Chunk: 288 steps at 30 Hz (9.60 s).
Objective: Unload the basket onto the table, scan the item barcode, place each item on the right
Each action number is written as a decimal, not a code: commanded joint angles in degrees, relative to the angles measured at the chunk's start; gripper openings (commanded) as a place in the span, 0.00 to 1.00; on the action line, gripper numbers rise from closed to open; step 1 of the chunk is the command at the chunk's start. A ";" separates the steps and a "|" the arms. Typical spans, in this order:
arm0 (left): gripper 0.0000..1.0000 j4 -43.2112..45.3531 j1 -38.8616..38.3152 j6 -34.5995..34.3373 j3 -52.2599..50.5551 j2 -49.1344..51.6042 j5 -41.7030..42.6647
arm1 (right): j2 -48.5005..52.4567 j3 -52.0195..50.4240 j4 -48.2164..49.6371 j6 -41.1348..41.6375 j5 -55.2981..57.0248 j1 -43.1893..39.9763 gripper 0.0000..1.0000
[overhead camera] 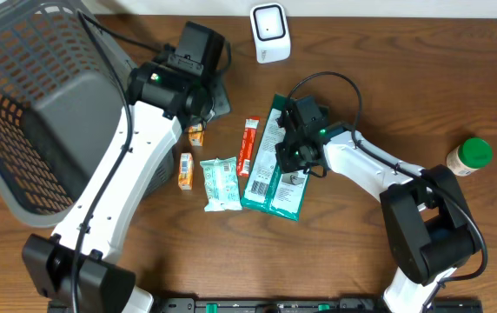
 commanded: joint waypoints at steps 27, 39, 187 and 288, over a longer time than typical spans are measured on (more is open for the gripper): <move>0.08 -28.30 21.75 -13.60 -0.74 -12.61 -33.46 | 0.24 -0.44 0.22 -0.59 1.20 -0.09 0.07; 0.07 -30.40 43.65 -6.14 8.48 -19.30 -8.59 | 0.24 -0.44 0.39 -0.57 1.20 -0.09 0.07; 0.07 11.41 -7.13 18.67 -3.58 25.77 15.06 | -11.87 -17.70 4.74 6.51 -17.49 -18.14 0.63; 0.12 9.20 -0.74 15.52 -3.63 -8.00 10.36 | -27.71 -31.93 28.59 5.70 -27.04 -11.78 0.01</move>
